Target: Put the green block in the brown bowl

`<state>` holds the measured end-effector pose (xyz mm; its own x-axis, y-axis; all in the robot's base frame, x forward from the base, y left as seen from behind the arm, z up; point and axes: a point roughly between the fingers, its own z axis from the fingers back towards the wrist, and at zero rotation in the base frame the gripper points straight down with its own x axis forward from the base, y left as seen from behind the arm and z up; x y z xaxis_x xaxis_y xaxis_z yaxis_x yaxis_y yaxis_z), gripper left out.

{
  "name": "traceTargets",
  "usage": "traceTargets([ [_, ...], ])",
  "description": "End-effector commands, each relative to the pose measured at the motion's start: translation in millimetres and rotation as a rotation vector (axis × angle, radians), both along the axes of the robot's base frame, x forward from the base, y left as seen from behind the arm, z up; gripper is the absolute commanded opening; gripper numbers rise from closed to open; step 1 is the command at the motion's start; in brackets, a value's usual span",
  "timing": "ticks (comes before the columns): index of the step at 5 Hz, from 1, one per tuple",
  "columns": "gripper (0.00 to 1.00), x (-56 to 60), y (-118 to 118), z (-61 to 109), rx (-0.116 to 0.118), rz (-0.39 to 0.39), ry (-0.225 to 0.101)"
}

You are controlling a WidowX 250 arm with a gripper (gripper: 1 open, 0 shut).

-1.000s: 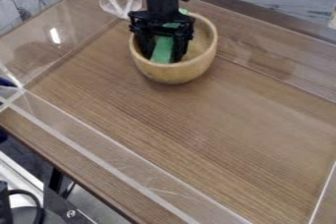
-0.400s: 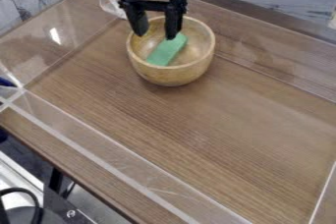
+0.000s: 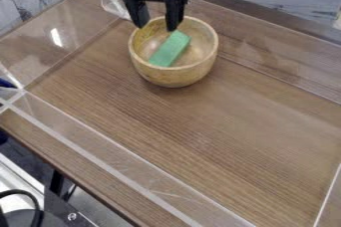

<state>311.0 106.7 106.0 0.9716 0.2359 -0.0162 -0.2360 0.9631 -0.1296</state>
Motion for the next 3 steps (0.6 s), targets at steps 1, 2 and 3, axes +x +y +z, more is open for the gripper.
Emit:
traceTargets([
  [1, 1.00, 0.9, 9.0, 41.0, 0.036, 0.011, -0.111],
  [2, 1.00, -7.4, 13.5, 46.3, 0.045, 0.018, -0.113],
  [3, 1.00, -10.1, 14.9, 44.6, 0.053, 0.017, -0.105],
])
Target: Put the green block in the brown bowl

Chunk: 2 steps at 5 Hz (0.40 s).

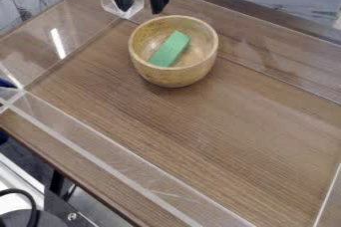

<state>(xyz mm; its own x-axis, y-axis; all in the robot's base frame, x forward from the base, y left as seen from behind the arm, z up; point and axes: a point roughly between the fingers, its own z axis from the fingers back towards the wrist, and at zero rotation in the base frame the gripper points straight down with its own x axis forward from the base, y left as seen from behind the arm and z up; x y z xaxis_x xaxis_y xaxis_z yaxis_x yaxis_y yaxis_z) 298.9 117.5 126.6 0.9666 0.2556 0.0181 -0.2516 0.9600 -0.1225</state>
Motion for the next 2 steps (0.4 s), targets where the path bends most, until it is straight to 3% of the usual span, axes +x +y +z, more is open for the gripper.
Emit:
traceTargets([
  [1, 0.00, 5.6, 6.3, 14.3, 0.053, -0.005, -0.061],
  [2, 0.00, 6.8, 10.2, 1.0, 0.076, -0.012, -0.047],
])
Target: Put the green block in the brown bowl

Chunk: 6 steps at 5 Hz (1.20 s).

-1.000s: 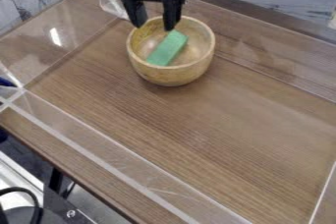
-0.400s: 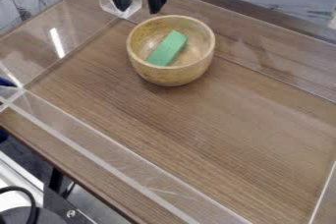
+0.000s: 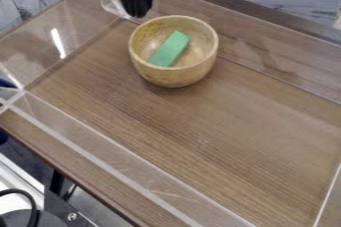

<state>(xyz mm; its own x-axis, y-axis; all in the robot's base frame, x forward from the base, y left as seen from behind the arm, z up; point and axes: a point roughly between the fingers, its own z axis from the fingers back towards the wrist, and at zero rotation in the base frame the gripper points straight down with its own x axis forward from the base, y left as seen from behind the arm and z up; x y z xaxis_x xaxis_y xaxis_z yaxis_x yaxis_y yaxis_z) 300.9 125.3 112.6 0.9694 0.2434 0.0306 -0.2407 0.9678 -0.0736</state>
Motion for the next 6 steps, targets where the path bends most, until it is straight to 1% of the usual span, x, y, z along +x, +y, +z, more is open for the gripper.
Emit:
traceTargets([
  [1, 0.00, -1.1, 9.9, -2.0, 0.051, 0.002, -0.023],
  [2, 0.00, -3.9, 14.1, -21.3, 0.065, 0.002, 0.015],
  [3, 0.00, -9.1, 20.1, -40.0, 0.077, 0.007, 0.046],
  [4, 0.00, -4.5, 24.1, -49.2, 0.083, 0.013, 0.061],
  [5, 0.00, 8.3, 31.9, -65.3, 0.093, 0.023, 0.086],
  [6, 0.00, 17.4, 32.6, -73.2, 0.099, 0.021, 0.093],
])
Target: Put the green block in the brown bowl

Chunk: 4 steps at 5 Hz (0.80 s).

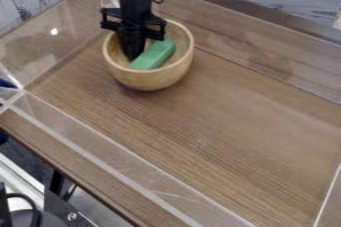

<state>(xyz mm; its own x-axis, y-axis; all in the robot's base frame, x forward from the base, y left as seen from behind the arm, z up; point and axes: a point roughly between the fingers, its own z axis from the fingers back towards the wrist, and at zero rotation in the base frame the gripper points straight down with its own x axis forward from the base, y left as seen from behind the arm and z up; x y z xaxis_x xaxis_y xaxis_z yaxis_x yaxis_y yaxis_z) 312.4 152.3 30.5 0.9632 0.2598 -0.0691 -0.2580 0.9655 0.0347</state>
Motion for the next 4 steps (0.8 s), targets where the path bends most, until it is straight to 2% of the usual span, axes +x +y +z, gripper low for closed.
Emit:
traceTargets([
  [1, 0.00, 9.8, 3.3, 7.0, 0.018, -0.005, -0.029],
  [4, 0.00, 18.2, -12.8, 6.8, -0.002, -0.051, -0.028],
])
